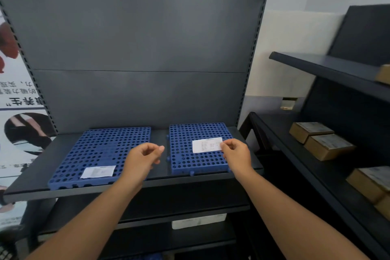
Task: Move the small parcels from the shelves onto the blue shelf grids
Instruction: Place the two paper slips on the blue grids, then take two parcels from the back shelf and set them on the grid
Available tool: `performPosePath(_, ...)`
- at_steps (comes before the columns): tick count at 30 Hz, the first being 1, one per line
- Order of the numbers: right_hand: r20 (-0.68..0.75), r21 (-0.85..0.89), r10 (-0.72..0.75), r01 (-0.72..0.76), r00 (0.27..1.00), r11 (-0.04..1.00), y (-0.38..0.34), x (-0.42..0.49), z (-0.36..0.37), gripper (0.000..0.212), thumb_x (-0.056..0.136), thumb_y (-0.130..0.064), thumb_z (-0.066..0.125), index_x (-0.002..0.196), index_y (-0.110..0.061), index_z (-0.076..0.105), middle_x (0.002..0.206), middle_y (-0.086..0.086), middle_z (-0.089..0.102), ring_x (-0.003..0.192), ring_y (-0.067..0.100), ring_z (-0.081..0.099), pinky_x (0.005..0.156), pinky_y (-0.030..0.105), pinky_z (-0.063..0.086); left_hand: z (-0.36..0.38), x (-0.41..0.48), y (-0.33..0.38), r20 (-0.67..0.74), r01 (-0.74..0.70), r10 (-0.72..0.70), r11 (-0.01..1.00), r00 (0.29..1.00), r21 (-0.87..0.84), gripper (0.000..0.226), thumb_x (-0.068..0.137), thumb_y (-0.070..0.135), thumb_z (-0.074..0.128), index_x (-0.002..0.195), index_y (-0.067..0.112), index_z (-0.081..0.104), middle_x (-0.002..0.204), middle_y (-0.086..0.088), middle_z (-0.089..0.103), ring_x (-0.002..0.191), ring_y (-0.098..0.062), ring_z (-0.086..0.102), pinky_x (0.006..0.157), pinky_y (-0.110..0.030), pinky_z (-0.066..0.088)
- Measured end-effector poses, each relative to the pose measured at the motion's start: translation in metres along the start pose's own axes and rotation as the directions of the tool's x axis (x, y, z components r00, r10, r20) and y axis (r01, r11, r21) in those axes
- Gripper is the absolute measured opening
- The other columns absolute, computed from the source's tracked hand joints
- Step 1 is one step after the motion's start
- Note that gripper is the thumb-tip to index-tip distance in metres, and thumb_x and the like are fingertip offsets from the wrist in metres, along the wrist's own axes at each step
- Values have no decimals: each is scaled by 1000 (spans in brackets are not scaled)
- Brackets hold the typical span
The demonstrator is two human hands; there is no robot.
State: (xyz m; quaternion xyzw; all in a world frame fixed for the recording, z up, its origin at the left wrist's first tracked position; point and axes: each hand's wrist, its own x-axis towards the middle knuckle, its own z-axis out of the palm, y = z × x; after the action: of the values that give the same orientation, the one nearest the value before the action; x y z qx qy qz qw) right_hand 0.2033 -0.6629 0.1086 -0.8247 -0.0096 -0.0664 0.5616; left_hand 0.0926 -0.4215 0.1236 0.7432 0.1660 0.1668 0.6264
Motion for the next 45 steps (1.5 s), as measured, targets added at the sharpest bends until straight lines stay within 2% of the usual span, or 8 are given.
performPosePath(11, 36, -266, 148, -133, 988, 955, 75, 51, 25, 16, 92, -20, 61, 86, -9, 71, 85, 7, 71, 79, 21, 62, 71, 29, 46, 13, 7, -53, -54, 102, -99, 993, 994, 53, 16, 87, 27, 69, 81, 12, 70, 77, -8, 69, 74, -24, 65, 75, -38, 51)
performPosePath(18, 12, -470, 155, -132, 988, 873, 86, 56, 35, 18, 90, -22, 59, 73, -19, 65, 72, -2, 65, 62, 14, 55, 49, 25, 40, 14, 6, -60, -41, 125, -123, 990, 992, 60, 19, 88, 28, 67, 81, 11, 68, 76, -4, 69, 76, -22, 66, 70, -35, 50)
performPosePath(25, 18, -441, 152, -128, 988, 888, 84, 54, 29, 9, 91, -29, 59, 88, -20, 58, 82, -1, 63, 69, 17, 57, 54, 29, 44, 24, -6, -51, 10, 115, -117, 988, 993, 104, 13, 87, 29, 68, 86, 17, 71, 82, -5, 72, 82, -24, 67, 72, -33, 51)
performPosePath(29, 29, -295, 18, -8, 999, 956, 84, 38, 4, 4, 92, -24, 57, 95, -21, 58, 91, -2, 64, 79, 17, 59, 67, 33, 51, 42, -7, -39, 66, 84, -92, 989, 994, 122, 10, 81, 27, 75, 90, 23, 73, 88, 0, 74, 85, -18, 70, 77, -37, 55)
performPosePath(33, -21, -274, -101, 91, 995, 957, 85, 21, -46, 20, 90, -29, 61, 110, -24, 59, 109, -3, 60, 94, 15, 59, 79, 36, 53, 83, -1, -19, 142, -6, -11, 993, 990, 120, 25, 76, 22, 80, 99, 26, 72, 100, 6, 74, 98, -12, 67, 79, -29, 53)
performPosePath(38, -120, -435, -231, 159, 965, 886, 76, 11, -131, 54, 87, -42, 62, 137, -25, 47, 140, -3, 46, 127, 18, 44, 100, 36, 44, 149, 4, 19, 349, -205, 136, 964, 927, 169, 51, 72, 30, 82, 119, 35, 62, 122, 17, 63, 114, -9, 58, 100, -41, 48)
performPosePath(42, -153, -604, -248, 108, 957, 790, 66, 2, -191, 71, 87, -51, 59, 148, -32, 28, 157, -3, 23, 143, 18, 23, 112, 39, 32, 194, 2, 53, 497, -458, 287, 849, 819, 263, 69, 72, 45, 80, 132, 48, 47, 141, 17, 45, 130, -8, 42, 108, -38, 38)
performPosePath(45, -157, -750, -279, 69, 947, 657, 61, -4, -229, 82, 85, -60, 55, 151, -32, 14, 162, 0, 10, 148, 24, 10, 116, 45, 25, 221, 5, 75, 557, -645, 401, 676, 728, 356, 84, 72, 55, 76, 143, 45, 32, 153, 13, 31, 140, -13, 30, 113, -41, 32)
